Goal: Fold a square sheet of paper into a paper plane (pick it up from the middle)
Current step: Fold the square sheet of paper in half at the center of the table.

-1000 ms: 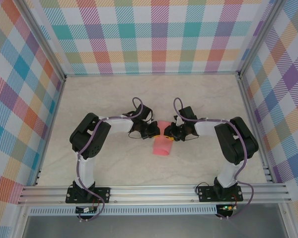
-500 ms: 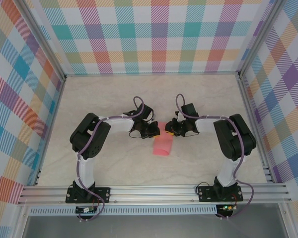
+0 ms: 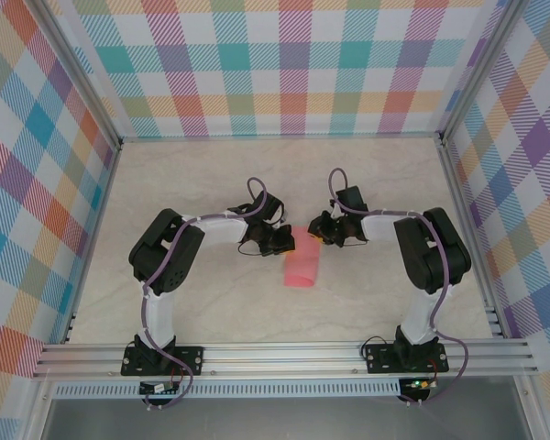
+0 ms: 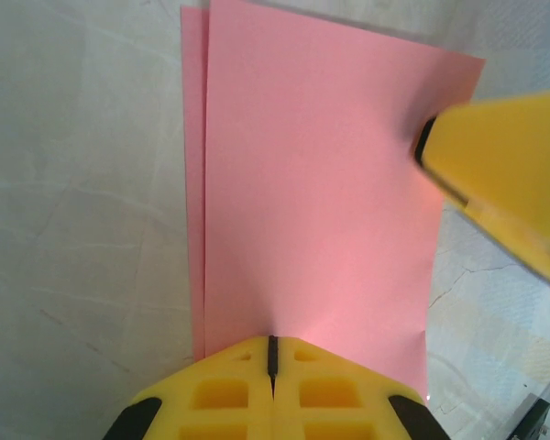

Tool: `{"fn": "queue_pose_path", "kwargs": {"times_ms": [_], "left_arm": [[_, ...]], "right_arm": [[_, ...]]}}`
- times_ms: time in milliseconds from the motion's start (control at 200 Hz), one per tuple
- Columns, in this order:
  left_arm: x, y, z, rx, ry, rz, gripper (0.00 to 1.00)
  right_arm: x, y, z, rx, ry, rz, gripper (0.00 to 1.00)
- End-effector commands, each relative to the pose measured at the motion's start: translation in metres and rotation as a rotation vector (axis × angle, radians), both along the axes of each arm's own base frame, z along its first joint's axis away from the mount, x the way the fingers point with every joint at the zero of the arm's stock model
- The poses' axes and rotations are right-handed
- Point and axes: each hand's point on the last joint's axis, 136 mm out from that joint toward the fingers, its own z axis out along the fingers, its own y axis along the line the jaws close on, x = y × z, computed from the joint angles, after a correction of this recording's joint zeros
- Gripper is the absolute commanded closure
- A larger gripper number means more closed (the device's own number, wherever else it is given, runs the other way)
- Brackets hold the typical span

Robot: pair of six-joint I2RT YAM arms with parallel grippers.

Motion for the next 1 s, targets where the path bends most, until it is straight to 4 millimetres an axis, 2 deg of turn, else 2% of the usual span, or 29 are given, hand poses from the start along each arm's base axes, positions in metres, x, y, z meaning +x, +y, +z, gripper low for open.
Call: {"fn": "queue_pose_path", "kwargs": {"times_ms": [0,145,255,345,440,590,675,745,995], "left_arm": [[-0.052,0.064,-0.068,0.314,0.199,0.017,1.00],[-0.052,0.064,-0.068,0.311,0.198,0.016,1.00],[-0.050,0.063,-0.067,0.305,0.192,0.021,1.00],[-0.049,0.062,-0.067,0.302,0.190,0.027,1.00],[-0.048,0.062,-0.067,0.302,0.187,0.037,1.00],[-0.046,0.062,-0.068,0.302,0.186,0.053,1.00],[-0.045,0.063,-0.068,0.305,0.185,0.061,1.00],[-0.045,0.063,-0.069,0.307,0.184,0.062,1.00],[-0.045,0.065,-0.071,0.319,0.188,0.073,1.00]], "right_arm": [[0.027,-0.018,-0.002,-0.066,-0.038,-0.098,0.79],[0.038,-0.020,-0.001,-0.076,-0.036,-0.095,0.79],[0.039,-0.016,0.021,-0.054,-0.080,-0.072,0.78],[0.028,-0.012,0.044,-0.011,-0.108,-0.046,0.78],[-0.001,-0.004,0.060,0.031,-0.098,0.007,0.77],[-0.059,0.009,0.044,0.048,0.038,0.075,0.77],[-0.081,0.012,0.033,0.037,0.094,0.090,0.78],[-0.092,0.012,0.024,0.016,0.127,0.095,0.79],[-0.108,0.018,-0.003,-0.001,0.214,0.144,0.84]]}}
